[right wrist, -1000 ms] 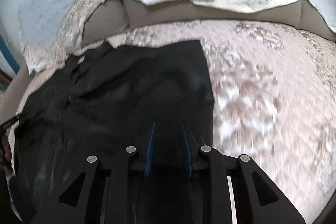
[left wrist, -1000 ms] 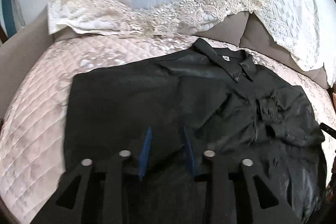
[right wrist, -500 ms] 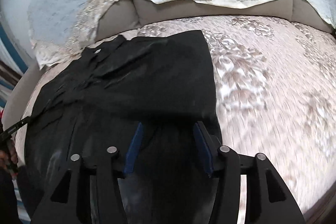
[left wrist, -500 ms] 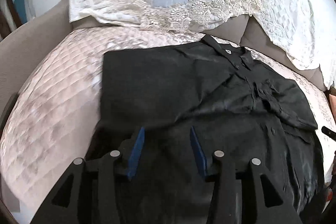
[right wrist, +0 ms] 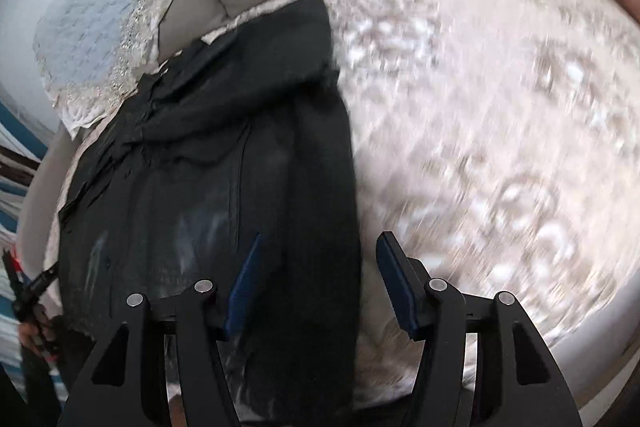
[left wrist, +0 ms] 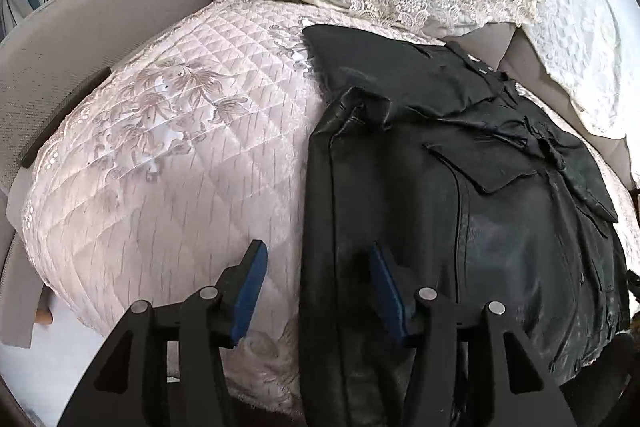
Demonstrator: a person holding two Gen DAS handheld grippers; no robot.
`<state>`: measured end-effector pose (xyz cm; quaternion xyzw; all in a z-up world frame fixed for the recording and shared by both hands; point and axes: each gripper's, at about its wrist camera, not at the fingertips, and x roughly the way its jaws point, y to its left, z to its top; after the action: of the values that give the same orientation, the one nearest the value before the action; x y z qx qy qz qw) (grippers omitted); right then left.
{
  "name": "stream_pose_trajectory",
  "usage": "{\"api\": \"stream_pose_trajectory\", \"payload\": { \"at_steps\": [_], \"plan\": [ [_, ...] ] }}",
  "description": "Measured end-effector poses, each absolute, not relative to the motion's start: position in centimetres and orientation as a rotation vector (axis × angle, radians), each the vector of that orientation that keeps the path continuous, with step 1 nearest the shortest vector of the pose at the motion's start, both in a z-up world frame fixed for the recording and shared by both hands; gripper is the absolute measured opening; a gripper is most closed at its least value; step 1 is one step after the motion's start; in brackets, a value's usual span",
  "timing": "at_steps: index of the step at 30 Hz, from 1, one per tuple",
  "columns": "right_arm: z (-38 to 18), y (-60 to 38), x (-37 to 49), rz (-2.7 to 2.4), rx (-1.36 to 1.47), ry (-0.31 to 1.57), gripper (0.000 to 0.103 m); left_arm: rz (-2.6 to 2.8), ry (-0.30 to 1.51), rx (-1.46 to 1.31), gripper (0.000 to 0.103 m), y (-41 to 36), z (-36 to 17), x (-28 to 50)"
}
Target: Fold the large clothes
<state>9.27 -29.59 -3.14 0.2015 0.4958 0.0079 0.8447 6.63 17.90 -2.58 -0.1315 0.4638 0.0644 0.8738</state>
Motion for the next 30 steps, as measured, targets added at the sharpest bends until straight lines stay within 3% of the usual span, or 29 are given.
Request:
{"api": "stream_pose_trajectory", "payload": {
  "at_steps": [16,18,20,22,30],
  "plan": [
    [-4.0,-27.8,7.2,0.192,0.594,1.018,0.059,0.012,0.953,-0.409,0.059,15.7,-3.2,2.4],
    [-4.0,-27.6,7.4,0.192,0.592,1.015,0.054,0.012,0.950,-0.407,0.060,15.3,-3.2,2.2],
    [-4.0,-27.3,7.6,0.195,0.586,1.024,0.036,0.004,0.954,-0.399,0.060,14.9,-3.2,2.2],
    [-4.2,-27.1,7.6,0.193,0.577,1.036,0.030,0.007,0.958,-0.386,0.059,14.6,-3.3,1.9],
    [-4.6,-27.7,7.4,0.192,0.565,1.030,0.024,0.030,0.960,-0.465,0.036,16.1,-3.6,1.3]
  ]
}}
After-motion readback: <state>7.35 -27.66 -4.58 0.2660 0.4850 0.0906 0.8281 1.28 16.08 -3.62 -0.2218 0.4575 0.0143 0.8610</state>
